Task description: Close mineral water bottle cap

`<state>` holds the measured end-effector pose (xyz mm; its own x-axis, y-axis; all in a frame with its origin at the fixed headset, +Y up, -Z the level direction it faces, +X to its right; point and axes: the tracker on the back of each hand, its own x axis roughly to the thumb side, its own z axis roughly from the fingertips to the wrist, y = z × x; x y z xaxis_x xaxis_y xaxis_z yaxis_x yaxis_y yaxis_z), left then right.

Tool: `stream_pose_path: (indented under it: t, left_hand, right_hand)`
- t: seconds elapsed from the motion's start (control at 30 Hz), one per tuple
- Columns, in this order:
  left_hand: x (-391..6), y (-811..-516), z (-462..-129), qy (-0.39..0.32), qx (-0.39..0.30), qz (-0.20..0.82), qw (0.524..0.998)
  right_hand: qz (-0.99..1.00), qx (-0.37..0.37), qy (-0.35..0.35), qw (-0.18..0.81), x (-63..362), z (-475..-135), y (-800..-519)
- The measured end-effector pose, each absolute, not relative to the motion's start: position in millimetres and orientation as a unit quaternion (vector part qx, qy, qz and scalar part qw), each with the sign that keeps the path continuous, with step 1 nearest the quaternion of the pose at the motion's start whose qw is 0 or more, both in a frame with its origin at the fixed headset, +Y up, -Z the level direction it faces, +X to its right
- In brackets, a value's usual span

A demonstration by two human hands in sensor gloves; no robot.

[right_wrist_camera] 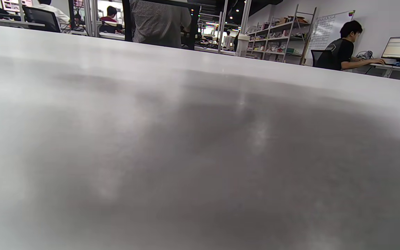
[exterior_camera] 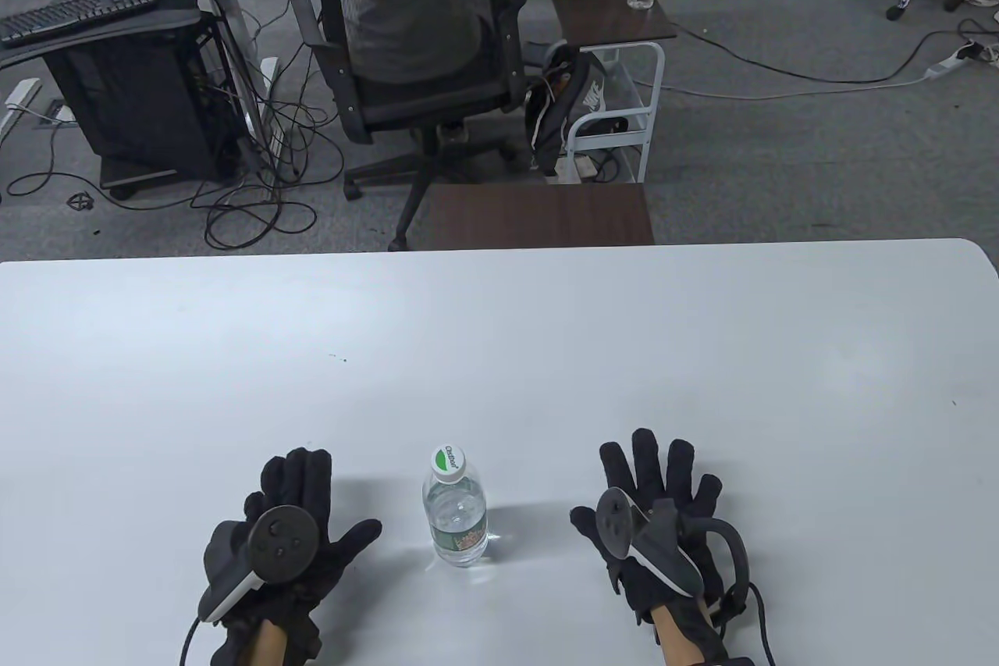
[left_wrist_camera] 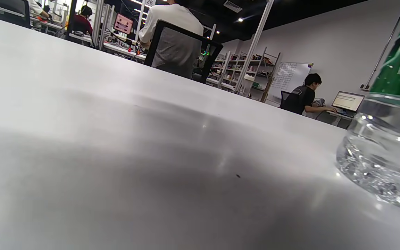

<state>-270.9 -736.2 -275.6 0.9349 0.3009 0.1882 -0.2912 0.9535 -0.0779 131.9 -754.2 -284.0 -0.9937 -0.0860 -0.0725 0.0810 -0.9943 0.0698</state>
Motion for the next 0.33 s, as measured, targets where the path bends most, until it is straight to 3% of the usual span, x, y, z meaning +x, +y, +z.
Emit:
stream_pose_path:
  t: [0.33]
  left_hand:
    - [-267.5,-735.3,-272.8,-0.109,-0.014,0.155,0.982]
  right_hand:
    - [-0.997,0.040,-0.033,0.050,128.3,-285.6,-755.5]
